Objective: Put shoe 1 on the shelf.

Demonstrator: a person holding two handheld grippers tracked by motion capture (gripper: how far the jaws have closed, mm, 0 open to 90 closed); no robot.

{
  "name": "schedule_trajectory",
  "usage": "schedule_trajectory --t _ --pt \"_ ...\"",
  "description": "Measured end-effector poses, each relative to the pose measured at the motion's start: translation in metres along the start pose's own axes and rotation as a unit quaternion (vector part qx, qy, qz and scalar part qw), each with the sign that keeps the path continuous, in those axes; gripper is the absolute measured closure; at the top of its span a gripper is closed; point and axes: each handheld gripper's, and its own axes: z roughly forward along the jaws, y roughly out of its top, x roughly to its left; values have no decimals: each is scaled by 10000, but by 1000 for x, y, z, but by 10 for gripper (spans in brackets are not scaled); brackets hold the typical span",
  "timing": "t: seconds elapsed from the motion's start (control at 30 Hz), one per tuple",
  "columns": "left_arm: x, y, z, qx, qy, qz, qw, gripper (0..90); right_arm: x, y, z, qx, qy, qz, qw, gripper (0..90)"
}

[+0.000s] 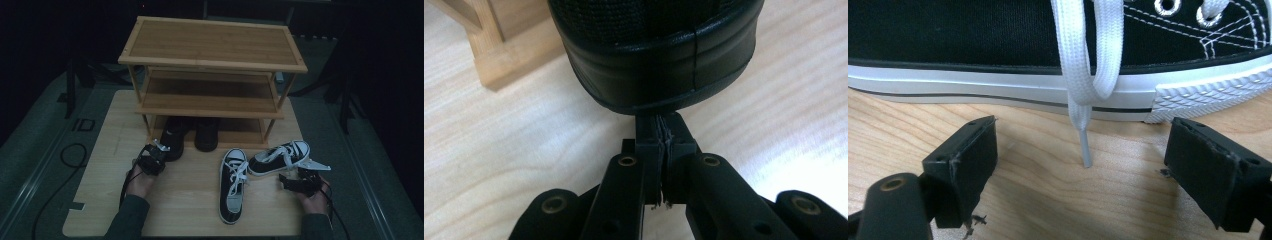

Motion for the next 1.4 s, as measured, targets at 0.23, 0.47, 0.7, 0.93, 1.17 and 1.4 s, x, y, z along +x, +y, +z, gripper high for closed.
schedule_trajectory --t 0.23,0.47,0.7,0.93,1.17,1.4 --pt "2 12 5 -69 -22 -101 9999 895 0 0 0 0 -1 0 10000 135" --pt "-8 28 15 -45 -128 18 9999 899 0 0 0 0 -1 0 10000 135" --pt "-19 36 23 13 -227 140 9996 899 0 0 0 0 0 2 10000 135" --pt "-21 44 28 71 -223 95 9997 900 0 0 0 0 -1 1 10000 135" --pt "-18 46 30 52 -267 0 9996 899 0 0 0 0 -1 1 10000 135" --pt "-15 38 23 -43 -339 37 9994 726 0 0 0 0 0 -1 10000 135"
